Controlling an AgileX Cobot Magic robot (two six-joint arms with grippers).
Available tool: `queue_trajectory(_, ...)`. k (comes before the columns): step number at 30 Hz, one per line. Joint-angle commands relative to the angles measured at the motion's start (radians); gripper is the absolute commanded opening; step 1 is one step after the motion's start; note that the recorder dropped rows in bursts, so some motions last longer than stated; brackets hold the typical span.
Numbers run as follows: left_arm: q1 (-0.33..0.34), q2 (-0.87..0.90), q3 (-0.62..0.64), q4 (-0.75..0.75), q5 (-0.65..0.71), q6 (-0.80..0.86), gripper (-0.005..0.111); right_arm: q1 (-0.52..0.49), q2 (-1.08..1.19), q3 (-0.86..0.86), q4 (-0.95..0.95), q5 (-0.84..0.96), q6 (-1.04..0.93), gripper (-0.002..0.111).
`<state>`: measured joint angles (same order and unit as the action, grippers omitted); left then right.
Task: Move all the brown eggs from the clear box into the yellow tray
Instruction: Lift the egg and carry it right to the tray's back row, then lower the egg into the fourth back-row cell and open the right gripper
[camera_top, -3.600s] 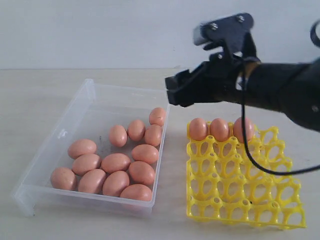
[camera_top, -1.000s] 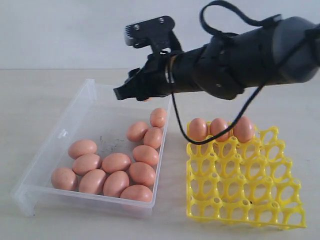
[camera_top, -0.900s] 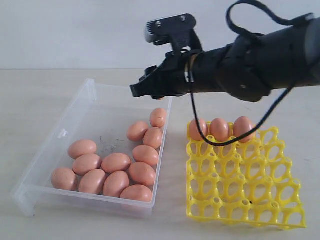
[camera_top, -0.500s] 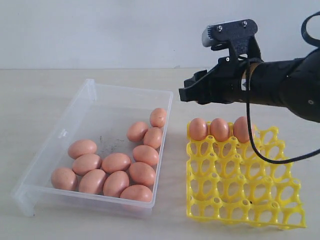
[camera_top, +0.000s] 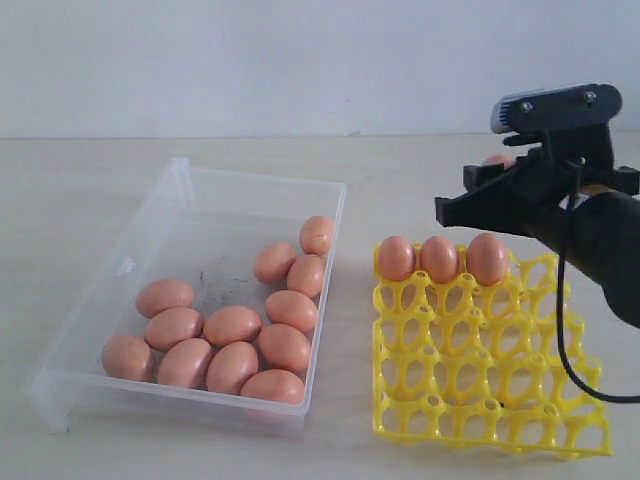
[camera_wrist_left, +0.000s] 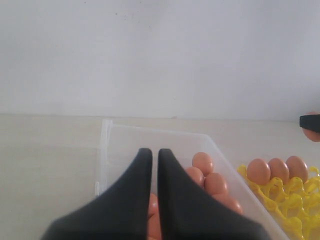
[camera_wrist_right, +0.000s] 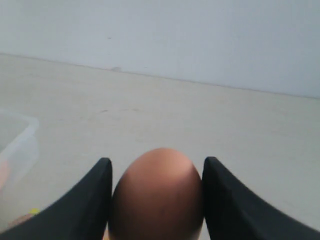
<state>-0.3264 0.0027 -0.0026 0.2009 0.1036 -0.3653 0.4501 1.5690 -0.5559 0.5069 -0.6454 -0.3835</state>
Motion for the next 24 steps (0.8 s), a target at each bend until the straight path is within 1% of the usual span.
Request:
queue_trajectory(1,-0.008,-0.003,0.003,-0.002,-0.001,-0.008,0.004,-0.002,-0.013,0.078,0.100,-0.188,-0.021,0.000)
queue_trajectory(6,-0.008,-0.003,0.003,-0.002,-0.001,-0.008,0.004,-0.002,-0.012,0.179,0.111,-0.375,0.062,0.000)
queue_trajectory(8,-0.008,-0.003,0.003,-0.002,-0.001,-0.008,0.004,-0.002,-0.012,0.209,0.112,-0.422,0.098,0.000)
queue_trajectory(12,-0.008,-0.003,0.003,-0.002,-0.001,-0.008,0.004,-0.002,-0.008,0.216,0.112,-0.425,0.123,0.000)
queue_trajectory(17,-0.008,-0.003,0.003,-0.002,-0.005,-0.008,0.004,-0.002,0.052,0.216,0.104,-0.437,0.210,0.000)
queue_trajectory(24,-0.008,-0.003,0.003,-0.002,-0.005,-0.008,0.004,-0.002,0.170,0.216,-0.011,-0.532,0.258,0.000)
